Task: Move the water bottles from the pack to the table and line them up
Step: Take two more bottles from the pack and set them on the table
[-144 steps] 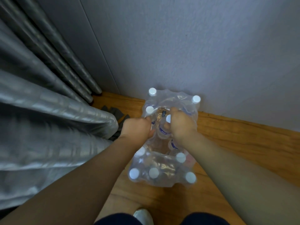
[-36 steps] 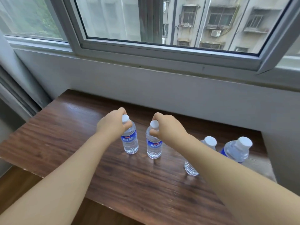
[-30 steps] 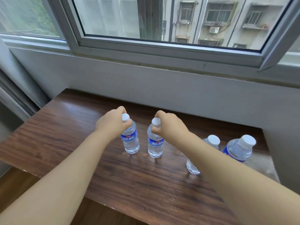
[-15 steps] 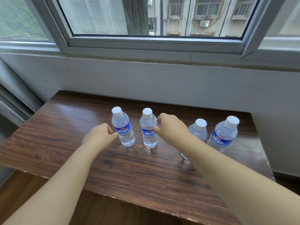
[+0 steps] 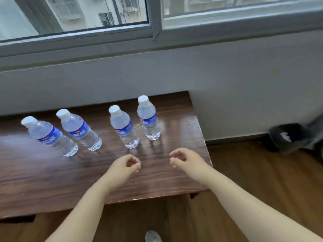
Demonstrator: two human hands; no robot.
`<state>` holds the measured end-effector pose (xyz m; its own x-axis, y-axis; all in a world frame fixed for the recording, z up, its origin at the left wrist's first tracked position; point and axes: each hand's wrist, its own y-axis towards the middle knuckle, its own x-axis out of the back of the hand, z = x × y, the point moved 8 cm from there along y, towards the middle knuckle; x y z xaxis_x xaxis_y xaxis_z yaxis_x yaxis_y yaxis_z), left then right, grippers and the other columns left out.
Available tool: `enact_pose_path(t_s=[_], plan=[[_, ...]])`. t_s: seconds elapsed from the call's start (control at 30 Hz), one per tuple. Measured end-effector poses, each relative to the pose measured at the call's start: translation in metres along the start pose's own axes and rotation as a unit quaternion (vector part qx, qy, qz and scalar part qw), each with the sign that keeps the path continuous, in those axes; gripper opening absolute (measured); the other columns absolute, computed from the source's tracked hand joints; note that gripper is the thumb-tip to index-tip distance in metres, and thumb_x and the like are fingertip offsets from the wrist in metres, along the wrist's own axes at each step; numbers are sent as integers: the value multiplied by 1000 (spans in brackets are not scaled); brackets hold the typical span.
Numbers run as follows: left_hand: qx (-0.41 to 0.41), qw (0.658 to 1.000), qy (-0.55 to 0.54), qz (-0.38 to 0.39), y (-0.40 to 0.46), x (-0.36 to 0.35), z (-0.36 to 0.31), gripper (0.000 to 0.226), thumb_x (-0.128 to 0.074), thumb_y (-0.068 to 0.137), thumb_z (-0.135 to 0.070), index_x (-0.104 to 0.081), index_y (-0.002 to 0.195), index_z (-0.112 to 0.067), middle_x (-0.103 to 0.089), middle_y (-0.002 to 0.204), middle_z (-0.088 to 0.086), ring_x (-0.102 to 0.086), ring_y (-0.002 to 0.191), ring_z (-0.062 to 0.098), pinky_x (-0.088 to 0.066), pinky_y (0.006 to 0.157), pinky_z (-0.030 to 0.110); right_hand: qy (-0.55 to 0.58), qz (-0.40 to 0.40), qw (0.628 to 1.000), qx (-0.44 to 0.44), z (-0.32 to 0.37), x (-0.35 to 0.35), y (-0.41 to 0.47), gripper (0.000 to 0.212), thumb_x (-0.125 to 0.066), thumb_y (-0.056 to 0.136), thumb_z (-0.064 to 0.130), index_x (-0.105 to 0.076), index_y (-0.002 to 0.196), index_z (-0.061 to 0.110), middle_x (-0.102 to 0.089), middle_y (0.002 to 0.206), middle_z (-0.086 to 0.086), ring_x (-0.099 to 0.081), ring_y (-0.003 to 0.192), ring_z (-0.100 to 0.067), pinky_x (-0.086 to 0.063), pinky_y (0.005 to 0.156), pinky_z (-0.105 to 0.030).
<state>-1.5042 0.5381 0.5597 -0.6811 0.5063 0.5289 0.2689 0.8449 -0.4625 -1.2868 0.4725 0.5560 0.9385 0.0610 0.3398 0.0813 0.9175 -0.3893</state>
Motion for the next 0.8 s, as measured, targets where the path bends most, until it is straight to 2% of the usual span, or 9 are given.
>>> enact_pose_path(t_s=[0.1, 0.17, 0.23, 0.33, 0.47, 0.63, 0.8], plan=[[-31, 998, 21, 45, -2, -80, -55, 8, -62, 90, -15, -66, 97, -13, -72, 94, 4, -70, 81, 9, -52, 76, 24, 20, -59, 997, -37, -65, 76, -47, 15, -62, 88, 29, -64, 103, 29, -70, 96, 6, -68, 89, -9, -54, 84, -27], [-58, 995, 33, 75, -5, -129, -90, 10, -63, 90, -19, -66, 99, -16, -71, 95, -1, -68, 85, 7, -51, 80, 24, 45, -96, 992, -63, -102, 125, -79, 15, -61, 88, 25, -64, 102, 26, -71, 94, 3, -69, 86, -9, -55, 85, -26], [-88, 989, 58, 103, -4, -185, -130, 10, -62, 91, -21, -65, 101, -21, -70, 97, -6, -65, 91, 6, -50, 82, 22, 76, -145, 982, -91, -143, 180, -119, 14, -61, 88, 21, -65, 101, 22, -72, 92, 0, -70, 84, -12, -55, 86, -28], [-102, 981, 49, 157, -3, -265, -186, 10, -59, 93, -21, -63, 103, -22, -70, 101, -4, -67, 94, 8, -52, 87, 26, 116, -222, 960, -128, -199, 254, -176, 13, -62, 87, 18, -65, 99, 21, -73, 91, -3, -70, 83, -12, -53, 85, -29], [-129, 967, 42, 217, 0, -366, -259, 11, -57, 94, -20, -64, 103, -20, -73, 98, -1, -70, 91, 12, -53, 91, 36, 178, -329, 912, -168, -266, 334, -250, 11, -61, 87, 20, -65, 94, 27, -73, 89, 0, -69, 79, -8, -51, 78, -28], [-161, 938, 54, 303, 9, -496, -352, 13, -57, 95, -20, -65, 105, -19, -74, 97, 1, -70, 93, 15, -53, 88, 33, 252, -447, 834, -201, -335, 414, -332, 13, -54, 94, 11, -63, 103, 13, -69, 91, -4, -64, 75, -10, -49, 61, -8], [-191, 898, 92, 385, 17, -639, -441, 12, -57, 95, -20, -65, 104, -18, -73, 99, 2, -70, 94, 16, -52, 88, 33, 293, -519, 766, -243, -407, 488, -387, 18, -52, 95, 15, -63, 109, 12, -70, 94, -2, -65, 79, -10, -50, 68, -14]])
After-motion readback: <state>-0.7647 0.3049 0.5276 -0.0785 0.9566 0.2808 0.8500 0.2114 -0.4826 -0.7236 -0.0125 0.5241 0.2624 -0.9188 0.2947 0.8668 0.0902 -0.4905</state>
